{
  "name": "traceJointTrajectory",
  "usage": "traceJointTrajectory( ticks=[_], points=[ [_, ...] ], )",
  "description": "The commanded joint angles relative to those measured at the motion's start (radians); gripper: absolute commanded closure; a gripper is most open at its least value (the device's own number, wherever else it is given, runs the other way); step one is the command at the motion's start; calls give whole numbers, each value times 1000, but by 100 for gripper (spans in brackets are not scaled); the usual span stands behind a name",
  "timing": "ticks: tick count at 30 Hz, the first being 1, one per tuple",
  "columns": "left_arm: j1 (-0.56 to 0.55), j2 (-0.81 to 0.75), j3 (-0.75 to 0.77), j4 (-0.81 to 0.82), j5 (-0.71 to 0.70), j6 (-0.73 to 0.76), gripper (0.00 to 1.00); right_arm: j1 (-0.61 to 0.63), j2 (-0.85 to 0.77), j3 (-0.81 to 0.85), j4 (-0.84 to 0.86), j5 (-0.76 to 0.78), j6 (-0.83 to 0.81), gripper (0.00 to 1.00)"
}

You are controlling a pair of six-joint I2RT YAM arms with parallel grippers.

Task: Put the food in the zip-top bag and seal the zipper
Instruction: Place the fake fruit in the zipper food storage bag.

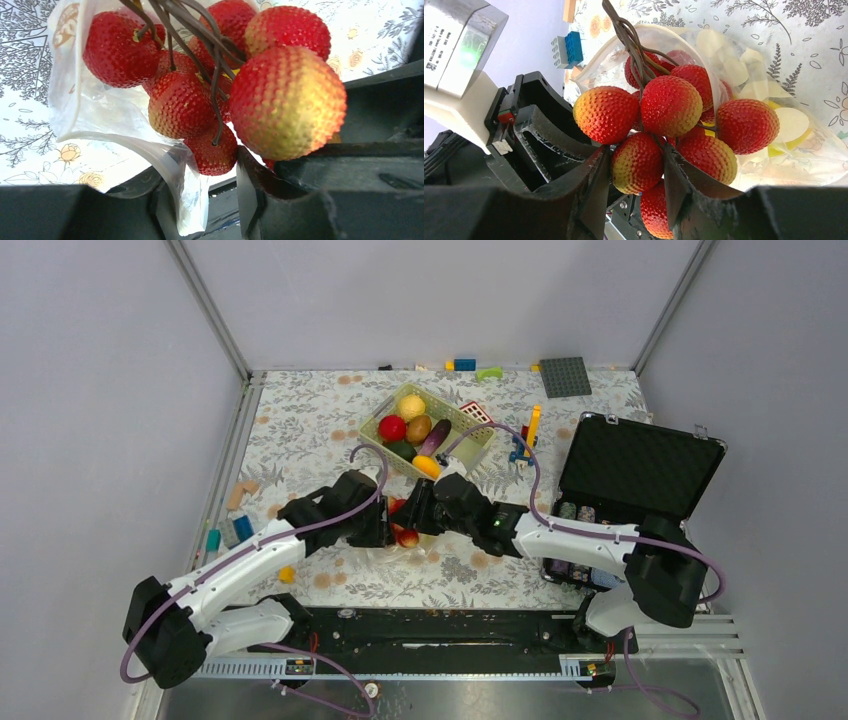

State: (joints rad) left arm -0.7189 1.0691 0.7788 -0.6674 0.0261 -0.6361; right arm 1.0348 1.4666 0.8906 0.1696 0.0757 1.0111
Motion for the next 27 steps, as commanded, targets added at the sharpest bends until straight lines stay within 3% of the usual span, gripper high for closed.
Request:
traceJointTrajectory(
  ticks=[1, 11, 16, 20, 23, 27],
  points=[
    [-1, 9, 53, 76, -67, -9, 73, 20, 2, 4, 99, -134, 18, 100],
    [0, -49, 31, 62, -88, 9, 100, 19, -197, -42, 30, 25, -332, 38],
    [0, -65, 21, 98, -70, 26, 100, 14, -285, -61, -65, 146, -429, 10],
    [1, -84, 8, 121, -62, 45, 100, -55, -313, -76, -160, 194, -415, 4],
    [0, -107, -11, 135, -60, 59, 100, -178, -301, -89, -216, 80, -351, 8],
    [0, -131, -58, 210, 28, 85, 100, -220, -204, -9, -294, 121, -402, 10]
  ],
)
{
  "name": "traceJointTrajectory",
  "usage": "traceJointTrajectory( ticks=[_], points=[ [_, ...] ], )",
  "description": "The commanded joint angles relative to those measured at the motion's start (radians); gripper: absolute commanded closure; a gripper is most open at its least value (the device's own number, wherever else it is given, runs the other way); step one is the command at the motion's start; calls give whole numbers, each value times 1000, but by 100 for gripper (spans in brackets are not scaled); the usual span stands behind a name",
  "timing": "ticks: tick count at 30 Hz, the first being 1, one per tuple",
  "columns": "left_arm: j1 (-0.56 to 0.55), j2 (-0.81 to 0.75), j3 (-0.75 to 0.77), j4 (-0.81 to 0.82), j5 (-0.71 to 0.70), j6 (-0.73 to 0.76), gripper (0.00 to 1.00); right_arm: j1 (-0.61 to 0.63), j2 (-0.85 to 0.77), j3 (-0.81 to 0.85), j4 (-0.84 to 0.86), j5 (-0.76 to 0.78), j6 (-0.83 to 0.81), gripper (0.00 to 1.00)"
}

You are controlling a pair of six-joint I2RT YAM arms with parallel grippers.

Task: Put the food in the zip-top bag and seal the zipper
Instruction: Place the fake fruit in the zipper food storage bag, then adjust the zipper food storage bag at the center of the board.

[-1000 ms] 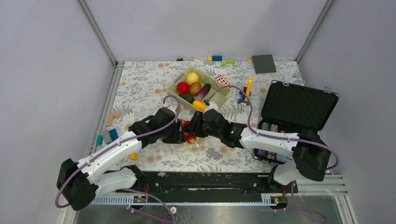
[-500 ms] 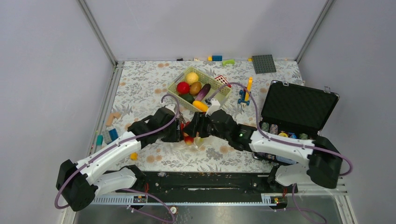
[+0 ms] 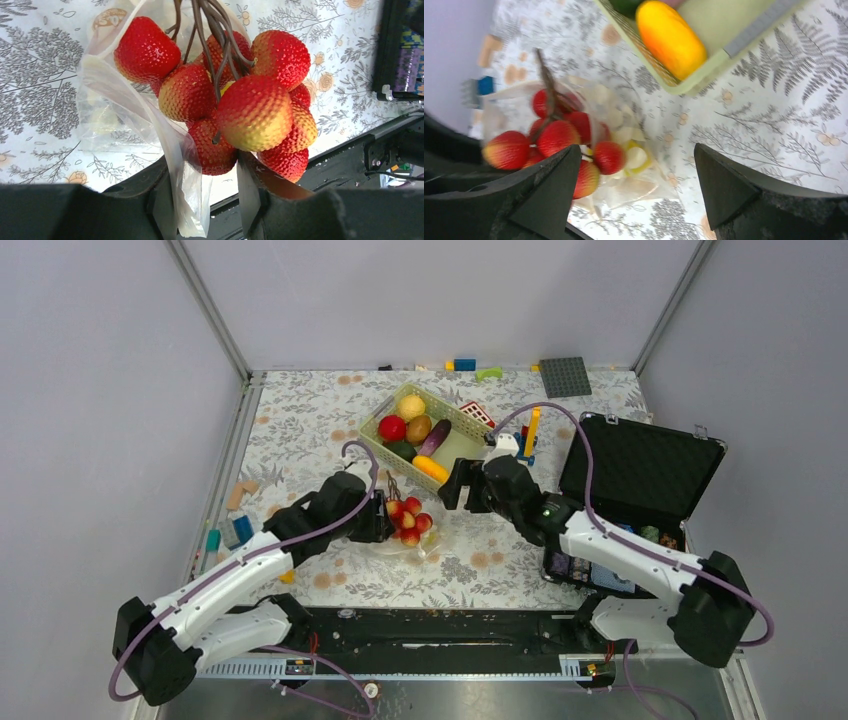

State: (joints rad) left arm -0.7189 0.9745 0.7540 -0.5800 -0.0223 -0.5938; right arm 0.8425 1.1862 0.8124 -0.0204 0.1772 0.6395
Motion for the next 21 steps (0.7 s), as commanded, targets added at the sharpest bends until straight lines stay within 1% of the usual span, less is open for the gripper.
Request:
traceJointTrajectory(
  ticks=[1, 3, 6, 9, 12, 14, 17, 19, 21],
  points=[
    [0, -39, -42, 143, 107, 50, 100, -35, 113, 100, -128, 12, -36, 10],
    [-1, -51, -59, 178, 141, 63, 100, -42, 178, 154, -152, -24, -44, 12],
    [-4, -80, -83, 205, 139, 79, 100, -43, 262, 208, -156, -59, -53, 17],
    [-5, -104, -108, 228, 138, 83, 100, -42, 321, 239, -153, -96, -57, 23],
    [-6, -108, -126, 248, 150, 89, 100, -42, 364, 245, -119, -168, -80, 26],
    [-6, -100, -130, 251, 138, 90, 100, -42, 383, 247, -93, -258, -114, 27],
    [-5, -86, -132, 250, 123, 88, 100, -42, 393, 236, -46, -388, -161, 28],
    [-5, -78, -134, 250, 115, 85, 100, -42, 390, 216, 4, -504, -172, 29],
    [-6, -76, -138, 250, 104, 84, 100, -42, 376, 187, 92, -581, -169, 30]
  ],
)
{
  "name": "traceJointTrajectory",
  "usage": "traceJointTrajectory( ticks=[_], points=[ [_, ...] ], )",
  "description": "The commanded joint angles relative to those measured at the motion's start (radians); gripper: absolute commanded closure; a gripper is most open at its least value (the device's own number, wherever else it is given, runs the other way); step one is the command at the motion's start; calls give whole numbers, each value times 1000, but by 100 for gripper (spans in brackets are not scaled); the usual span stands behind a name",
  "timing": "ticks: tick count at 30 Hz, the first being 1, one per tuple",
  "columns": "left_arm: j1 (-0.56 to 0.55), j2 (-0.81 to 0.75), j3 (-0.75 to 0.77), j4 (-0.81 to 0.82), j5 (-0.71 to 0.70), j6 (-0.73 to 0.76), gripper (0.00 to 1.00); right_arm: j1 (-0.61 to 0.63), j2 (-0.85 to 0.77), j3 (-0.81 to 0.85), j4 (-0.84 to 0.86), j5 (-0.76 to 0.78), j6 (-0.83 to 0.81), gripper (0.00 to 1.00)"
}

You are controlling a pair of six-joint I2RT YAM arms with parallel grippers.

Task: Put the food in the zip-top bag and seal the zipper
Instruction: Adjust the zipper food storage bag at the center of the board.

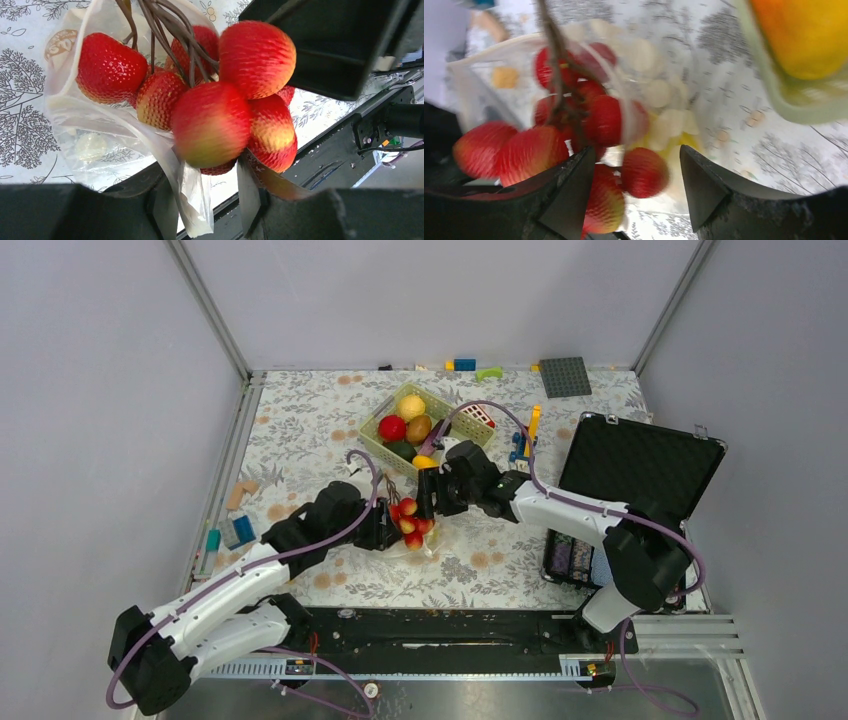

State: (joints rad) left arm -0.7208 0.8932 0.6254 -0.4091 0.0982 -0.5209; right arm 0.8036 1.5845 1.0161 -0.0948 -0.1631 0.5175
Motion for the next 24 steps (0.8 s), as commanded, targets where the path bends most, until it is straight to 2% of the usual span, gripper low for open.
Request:
traceJointTrajectory(
  ticks=[1, 7, 10, 16, 20, 22, 24],
  points=[
    [-5, 6, -11, 79, -22, 11, 100, -3, -32, -31, 192, -264, -42, 30],
    [-5, -5, -38, 106, -21, 9, 100, -2, -62, -69, 238, -315, -41, 31],
    [-4, -27, -58, 129, -5, 10, 100, 4, -13, -31, 177, -281, -54, 39],
    [-4, -75, -87, 158, 5, 18, 100, 80, 51, 54, 24, -55, -139, 41],
    [-4, -74, -91, 165, 10, 24, 100, 101, 102, 81, 9, -21, -147, 41],
    [-4, -69, -89, 165, 8, 26, 100, 114, 121, 91, -1, 8, -152, 44],
    [-4, -65, -87, 160, -1, 25, 100, 126, 124, 94, -15, 70, -149, 54]
  ],
)
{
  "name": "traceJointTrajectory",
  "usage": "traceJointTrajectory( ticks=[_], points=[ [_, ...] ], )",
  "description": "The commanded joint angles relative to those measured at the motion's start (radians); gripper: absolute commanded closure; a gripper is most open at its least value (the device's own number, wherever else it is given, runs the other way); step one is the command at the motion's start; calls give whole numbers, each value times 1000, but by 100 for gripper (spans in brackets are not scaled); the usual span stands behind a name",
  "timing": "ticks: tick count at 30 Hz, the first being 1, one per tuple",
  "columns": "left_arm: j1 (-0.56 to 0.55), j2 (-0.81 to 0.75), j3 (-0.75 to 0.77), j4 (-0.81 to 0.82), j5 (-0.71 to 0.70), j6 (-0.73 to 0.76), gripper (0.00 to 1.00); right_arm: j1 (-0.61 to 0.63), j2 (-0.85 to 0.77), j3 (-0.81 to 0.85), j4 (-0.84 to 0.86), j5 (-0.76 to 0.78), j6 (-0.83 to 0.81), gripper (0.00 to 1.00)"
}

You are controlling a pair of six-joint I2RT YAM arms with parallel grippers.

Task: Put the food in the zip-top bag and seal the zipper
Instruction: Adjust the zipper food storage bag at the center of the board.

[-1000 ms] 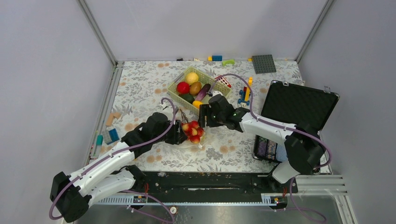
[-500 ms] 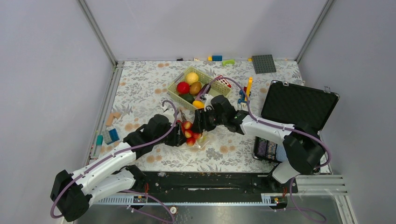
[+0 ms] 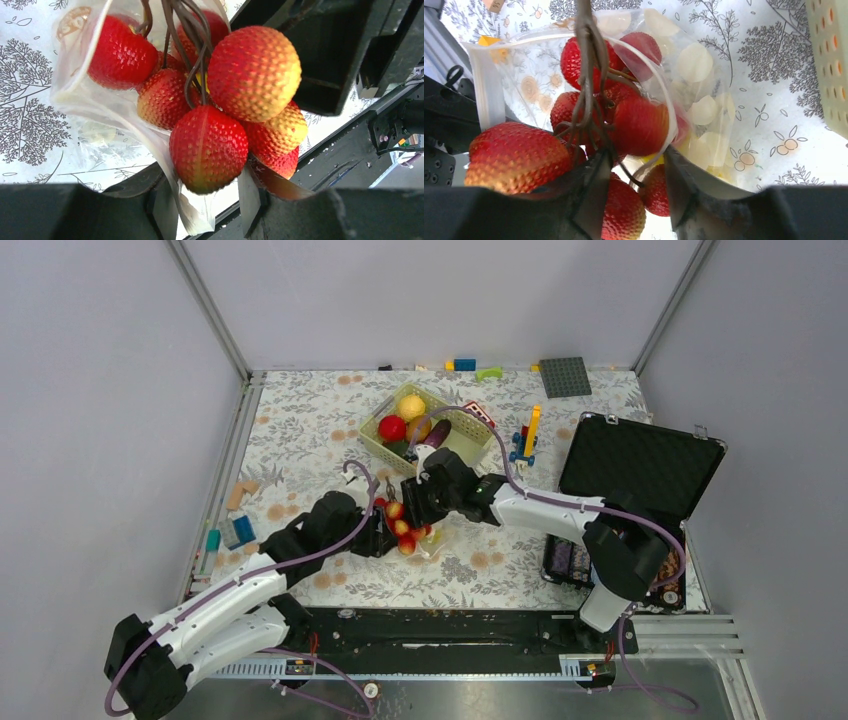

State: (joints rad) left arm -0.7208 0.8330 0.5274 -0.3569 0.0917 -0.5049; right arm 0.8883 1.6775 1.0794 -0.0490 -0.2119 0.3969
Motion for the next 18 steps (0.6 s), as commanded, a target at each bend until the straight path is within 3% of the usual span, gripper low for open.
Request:
traceJointTrajectory(
  ticks=[1, 4, 7, 12, 18],
  points=[
    [-4, -6, 12, 105, 1, 6, 100, 46, 22, 29, -69, 185, -17, 62],
    [-4, -9, 24, 77, -61, -13, 100, 50, -29, 17, -102, 358, -3, 86],
    [-4, -17, 47, 37, -85, -25, 100, 49, -96, 4, -125, 494, -7, 100],
    [-3, -60, 48, 14, -125, -56, 100, 49, -163, 9, -175, 590, -22, 100],
    [-4, -7, 120, -103, -244, -120, 100, 50, -252, 7, -203, 563, -38, 100]
  ],
)
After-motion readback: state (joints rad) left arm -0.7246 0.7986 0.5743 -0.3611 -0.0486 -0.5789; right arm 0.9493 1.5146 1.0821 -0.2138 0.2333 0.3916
